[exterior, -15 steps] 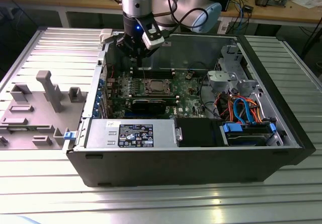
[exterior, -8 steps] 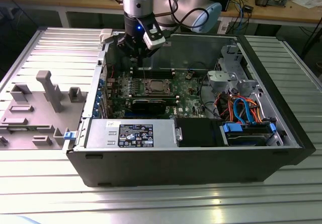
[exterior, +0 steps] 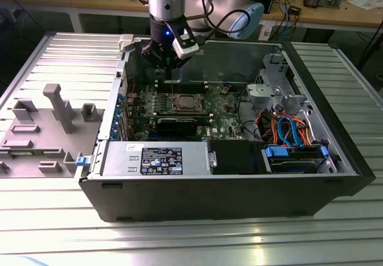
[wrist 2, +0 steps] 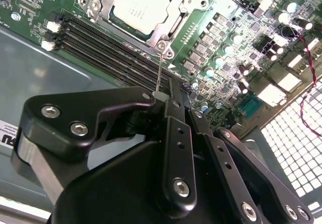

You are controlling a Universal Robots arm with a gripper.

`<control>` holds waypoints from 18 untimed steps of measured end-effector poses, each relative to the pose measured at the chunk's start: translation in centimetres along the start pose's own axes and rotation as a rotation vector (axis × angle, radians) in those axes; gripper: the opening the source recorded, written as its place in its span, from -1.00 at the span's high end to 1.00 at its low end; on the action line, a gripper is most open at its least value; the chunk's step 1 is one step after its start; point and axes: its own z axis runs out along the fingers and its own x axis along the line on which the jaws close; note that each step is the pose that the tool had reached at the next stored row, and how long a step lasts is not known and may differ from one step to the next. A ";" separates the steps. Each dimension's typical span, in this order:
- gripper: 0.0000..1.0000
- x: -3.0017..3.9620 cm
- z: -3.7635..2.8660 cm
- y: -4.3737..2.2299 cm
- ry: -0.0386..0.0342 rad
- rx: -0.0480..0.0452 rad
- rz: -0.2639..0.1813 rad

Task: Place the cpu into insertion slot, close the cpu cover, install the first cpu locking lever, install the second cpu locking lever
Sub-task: 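Install the first cpu locking lever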

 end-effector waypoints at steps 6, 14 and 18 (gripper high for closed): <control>0.79 -0.20 0.00 -0.01 0.0000 0.0000 0.000; 0.79 -0.51 0.01 -0.02 0.0000 0.0000 0.000; 0.79 -0.59 0.01 -0.02 0.0000 0.0000 0.000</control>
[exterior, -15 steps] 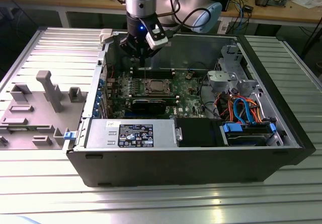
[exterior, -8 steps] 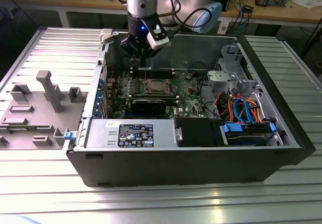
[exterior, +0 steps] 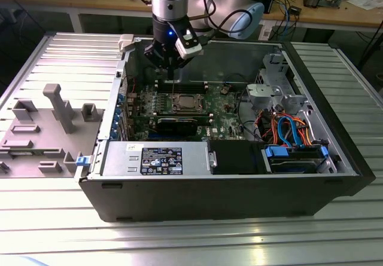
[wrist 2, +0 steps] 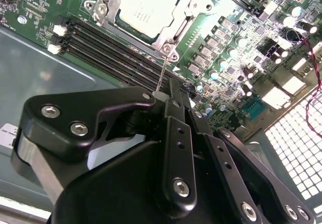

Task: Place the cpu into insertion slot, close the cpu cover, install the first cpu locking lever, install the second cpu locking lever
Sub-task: 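Install the first cpu locking lever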

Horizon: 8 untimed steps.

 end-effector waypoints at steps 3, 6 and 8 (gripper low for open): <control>0.79 -0.04 0.00 0.00 0.0000 0.0000 0.000; 0.79 -0.08 0.00 0.00 0.0000 0.0000 0.000; 0.79 -0.10 0.00 0.00 0.0000 0.0000 0.000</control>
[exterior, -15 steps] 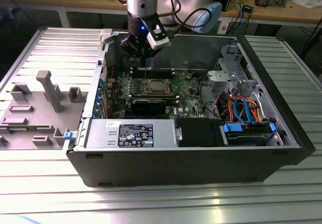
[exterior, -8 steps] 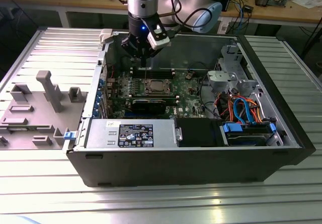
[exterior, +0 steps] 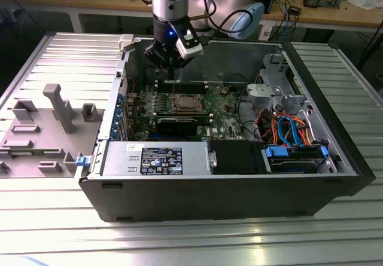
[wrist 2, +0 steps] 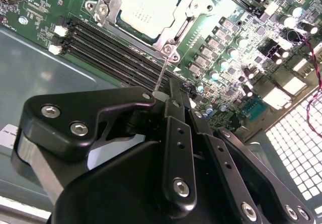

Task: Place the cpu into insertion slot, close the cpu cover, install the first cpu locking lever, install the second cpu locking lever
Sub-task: 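Install the first cpu locking lever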

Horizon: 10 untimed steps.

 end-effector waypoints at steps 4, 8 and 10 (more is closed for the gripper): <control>0.79 -0.09 0.00 0.00 0.0001 0.0001 0.000; 0.79 -0.11 0.00 0.00 0.0000 0.0000 0.000; 0.79 -0.11 0.00 0.00 0.0000 0.0001 0.000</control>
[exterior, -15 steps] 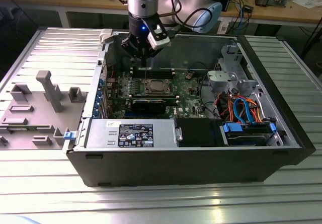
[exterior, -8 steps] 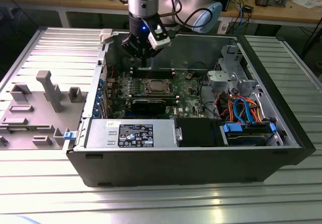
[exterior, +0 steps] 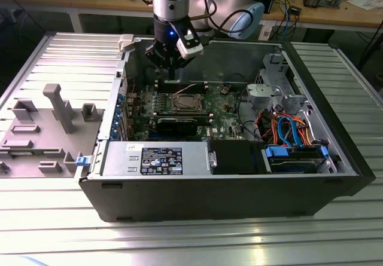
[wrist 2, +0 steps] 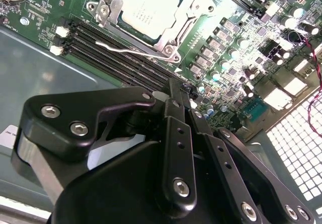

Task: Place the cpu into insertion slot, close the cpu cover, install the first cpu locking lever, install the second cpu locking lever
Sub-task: 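Install the first cpu locking lever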

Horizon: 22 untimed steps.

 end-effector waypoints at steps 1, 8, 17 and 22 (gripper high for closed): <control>0.79 -0.01 0.00 0.00 0.0000 0.0000 0.000; 0.79 -0.23 0.07 -0.13 -0.0005 -0.0147 0.000; 0.79 -0.23 0.34 -0.35 -0.0015 -0.0254 0.014; 0.79 -0.23 0.62 -0.40 -0.0023 -0.0293 0.023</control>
